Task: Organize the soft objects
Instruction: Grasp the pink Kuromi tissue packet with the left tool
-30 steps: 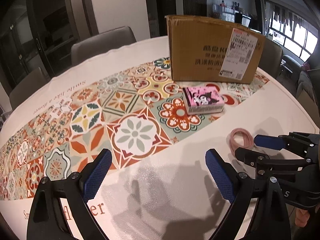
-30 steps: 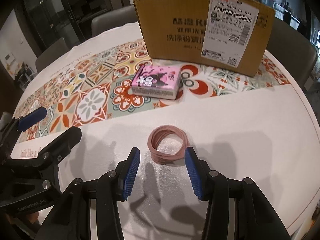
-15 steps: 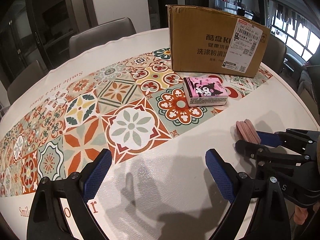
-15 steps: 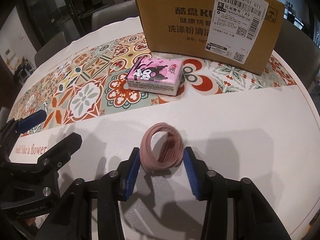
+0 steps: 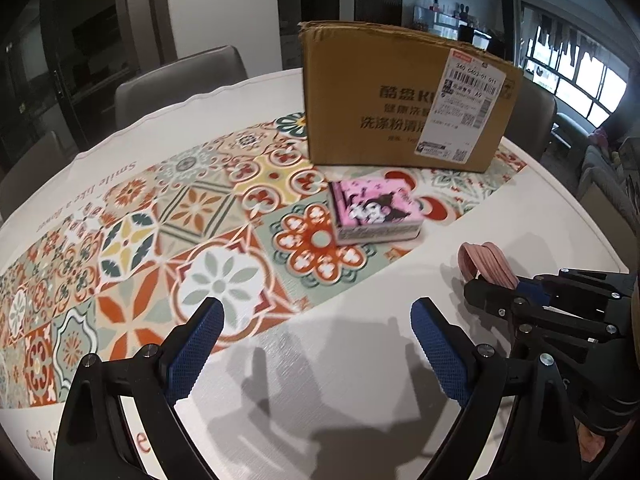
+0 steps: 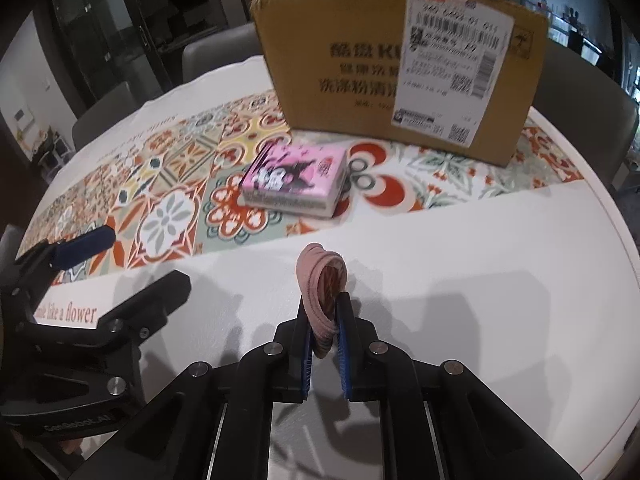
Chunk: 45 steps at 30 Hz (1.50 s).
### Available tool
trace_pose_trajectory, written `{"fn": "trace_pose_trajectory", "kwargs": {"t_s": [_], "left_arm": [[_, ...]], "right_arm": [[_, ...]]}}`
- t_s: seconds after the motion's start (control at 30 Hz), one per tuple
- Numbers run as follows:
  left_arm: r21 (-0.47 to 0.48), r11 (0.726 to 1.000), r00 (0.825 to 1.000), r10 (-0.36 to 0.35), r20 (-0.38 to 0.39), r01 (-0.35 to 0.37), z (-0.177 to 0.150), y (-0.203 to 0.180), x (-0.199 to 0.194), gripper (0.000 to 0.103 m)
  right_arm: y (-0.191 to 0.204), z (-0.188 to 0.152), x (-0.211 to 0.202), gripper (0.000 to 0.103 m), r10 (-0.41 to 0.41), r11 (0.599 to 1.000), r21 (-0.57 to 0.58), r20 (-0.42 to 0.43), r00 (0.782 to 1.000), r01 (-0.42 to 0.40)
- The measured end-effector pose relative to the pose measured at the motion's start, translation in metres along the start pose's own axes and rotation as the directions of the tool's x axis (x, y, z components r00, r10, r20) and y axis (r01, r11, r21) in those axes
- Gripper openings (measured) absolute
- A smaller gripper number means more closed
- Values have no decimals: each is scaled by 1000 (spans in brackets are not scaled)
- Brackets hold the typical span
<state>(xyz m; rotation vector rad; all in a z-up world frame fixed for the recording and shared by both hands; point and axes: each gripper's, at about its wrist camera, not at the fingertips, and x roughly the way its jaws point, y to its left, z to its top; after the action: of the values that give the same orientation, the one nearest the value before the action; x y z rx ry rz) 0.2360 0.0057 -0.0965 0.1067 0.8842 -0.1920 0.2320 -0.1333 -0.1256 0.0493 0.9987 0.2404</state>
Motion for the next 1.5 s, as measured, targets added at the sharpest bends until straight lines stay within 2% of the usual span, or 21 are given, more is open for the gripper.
{"fn": "trace_pose_trajectory", "kwargs": {"t_s": [0.53, 0.7, 0.9, 0.97, 1.23, 1.5], "left_arm": [[28, 999, 999, -40, 6, 40, 41, -34, 48, 95], [33, 998, 999, -49, -17, 50, 48, -41, 68, 90], [25, 999, 999, -36, -33, 37, 54, -44, 84, 79], [22, 999, 999, -30, -30, 30, 55, -43, 86, 73], [8, 999, 999, -36, -22, 37, 54, -42, 85, 73], [0, 1000, 1000, -22, 6, 22, 52, -40, 64, 73]], "right_arm": [[-45, 25, 3, 12, -24, 998, 55, 33, 999, 23], [-56, 32, 8, 12, -32, 997, 68, 36, 999, 29], [-65, 39, 14, 12, -31, 996, 83, 34, 999, 29], [-66, 41, 15, 12, -32, 996, 85, 33, 999, 29], [-68, 44, 16, 12, -27, 996, 86, 34, 999, 24], [-68, 46, 6, 12, -25, 996, 90, 52, 998, 20]]}}
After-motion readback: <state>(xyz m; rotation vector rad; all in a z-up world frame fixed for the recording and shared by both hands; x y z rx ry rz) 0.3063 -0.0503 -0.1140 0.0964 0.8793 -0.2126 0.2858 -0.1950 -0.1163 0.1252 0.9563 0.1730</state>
